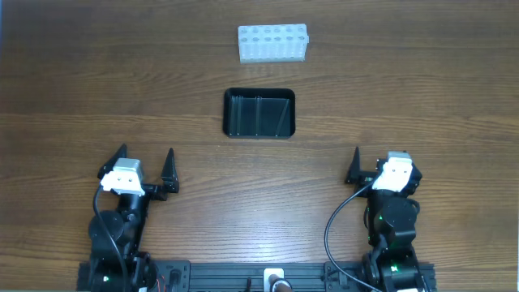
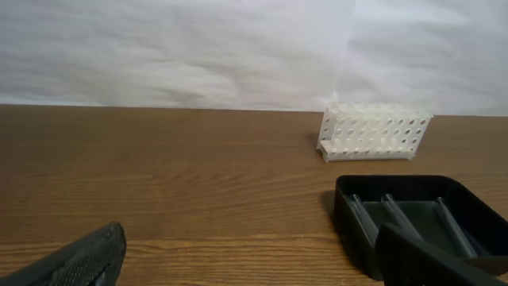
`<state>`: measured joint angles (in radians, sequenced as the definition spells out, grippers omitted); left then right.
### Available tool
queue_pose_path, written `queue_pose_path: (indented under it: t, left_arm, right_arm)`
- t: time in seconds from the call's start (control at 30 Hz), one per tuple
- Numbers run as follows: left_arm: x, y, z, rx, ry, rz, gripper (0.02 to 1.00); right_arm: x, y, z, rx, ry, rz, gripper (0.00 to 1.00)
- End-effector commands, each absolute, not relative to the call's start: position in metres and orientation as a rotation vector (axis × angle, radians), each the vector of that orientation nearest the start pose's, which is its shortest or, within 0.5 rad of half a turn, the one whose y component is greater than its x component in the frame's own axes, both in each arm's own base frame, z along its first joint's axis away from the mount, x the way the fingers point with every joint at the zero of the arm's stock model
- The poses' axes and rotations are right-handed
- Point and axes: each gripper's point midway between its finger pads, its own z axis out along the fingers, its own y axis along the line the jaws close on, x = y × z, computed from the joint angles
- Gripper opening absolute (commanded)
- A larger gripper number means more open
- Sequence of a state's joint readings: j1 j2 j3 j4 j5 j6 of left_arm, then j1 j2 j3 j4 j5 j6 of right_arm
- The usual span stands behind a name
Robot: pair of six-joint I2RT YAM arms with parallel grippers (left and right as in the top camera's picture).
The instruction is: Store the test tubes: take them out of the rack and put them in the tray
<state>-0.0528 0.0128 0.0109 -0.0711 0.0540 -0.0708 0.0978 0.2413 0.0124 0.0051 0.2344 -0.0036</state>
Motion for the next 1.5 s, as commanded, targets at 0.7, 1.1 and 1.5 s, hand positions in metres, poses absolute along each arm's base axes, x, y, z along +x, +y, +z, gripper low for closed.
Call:
queue_pose_path:
  t: [0.7, 1.1, 1.5]
  left_arm:
    - [0.245, -0.023, 0.157, 0.04, 1.645, -0.136, 1.0]
    - [0.245, -0.023, 0.157, 0.04, 1.645, -0.136, 0.998]
    - [0.245, -0.023, 0.157, 0.04, 1.645, -0.136, 1.0]
  right_arm:
    - [0.243, -0.025, 0.164, 0.087, 1.616, -0.208, 0.991]
    - [0.243, -0.025, 0.164, 0.086, 1.616, -0.208, 0.991]
    - [0.243, -0.025, 0.164, 0.086, 1.616, -0.208, 0.991]
